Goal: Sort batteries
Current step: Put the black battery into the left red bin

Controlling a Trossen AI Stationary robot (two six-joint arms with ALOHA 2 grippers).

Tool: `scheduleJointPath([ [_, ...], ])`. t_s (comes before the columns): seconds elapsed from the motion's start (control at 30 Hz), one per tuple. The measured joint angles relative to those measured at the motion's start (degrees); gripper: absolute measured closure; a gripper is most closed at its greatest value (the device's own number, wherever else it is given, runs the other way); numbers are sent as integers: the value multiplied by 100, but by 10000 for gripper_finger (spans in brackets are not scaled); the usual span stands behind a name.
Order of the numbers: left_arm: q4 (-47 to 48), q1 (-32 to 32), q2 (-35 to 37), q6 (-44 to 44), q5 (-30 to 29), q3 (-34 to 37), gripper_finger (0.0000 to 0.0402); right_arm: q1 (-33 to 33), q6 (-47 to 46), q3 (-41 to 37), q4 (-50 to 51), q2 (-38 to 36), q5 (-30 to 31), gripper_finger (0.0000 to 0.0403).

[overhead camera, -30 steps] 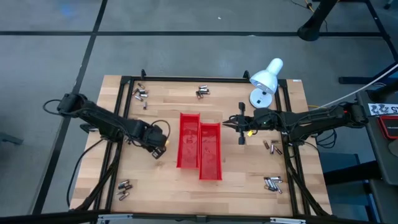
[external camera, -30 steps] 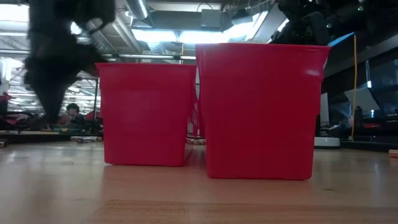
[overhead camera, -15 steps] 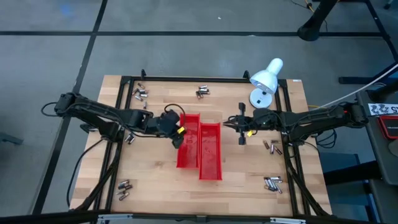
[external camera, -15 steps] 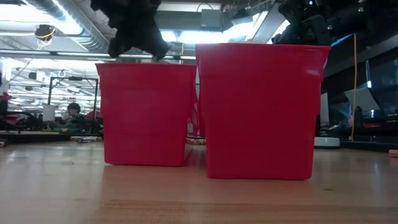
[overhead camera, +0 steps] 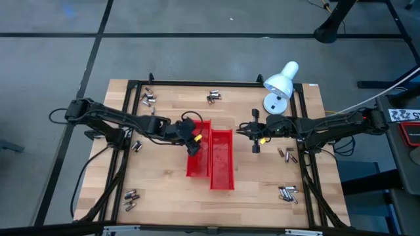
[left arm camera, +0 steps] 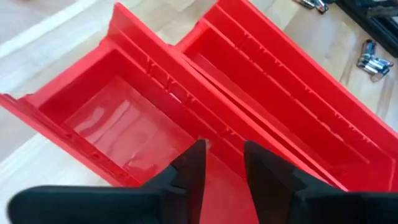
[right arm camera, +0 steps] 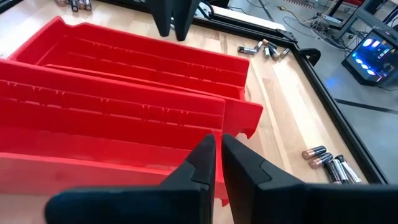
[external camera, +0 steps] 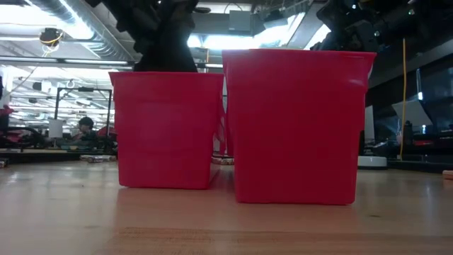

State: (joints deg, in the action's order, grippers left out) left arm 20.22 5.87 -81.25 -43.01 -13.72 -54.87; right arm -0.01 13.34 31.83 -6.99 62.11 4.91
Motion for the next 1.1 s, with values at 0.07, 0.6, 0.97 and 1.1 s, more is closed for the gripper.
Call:
scheduleJointPath([
  [0.07, 22, -8, 14, 4, 2, 0, 283, 0, 0, 0, 12, 0, 0, 372],
  [0.6, 3485, 779, 44, -511, 1045, -1670, 289, 0, 0, 1, 6, 0, 0, 372],
  [0.97, 3502, 3135, 11, -3379, 1472, -1077, 290, 0, 21, 2, -2, 0, 0, 372],
  [1.1, 2709, 3878, 11, -4149, 1492, -657, 290, 0, 22, 2, 13, 0, 0, 372],
])
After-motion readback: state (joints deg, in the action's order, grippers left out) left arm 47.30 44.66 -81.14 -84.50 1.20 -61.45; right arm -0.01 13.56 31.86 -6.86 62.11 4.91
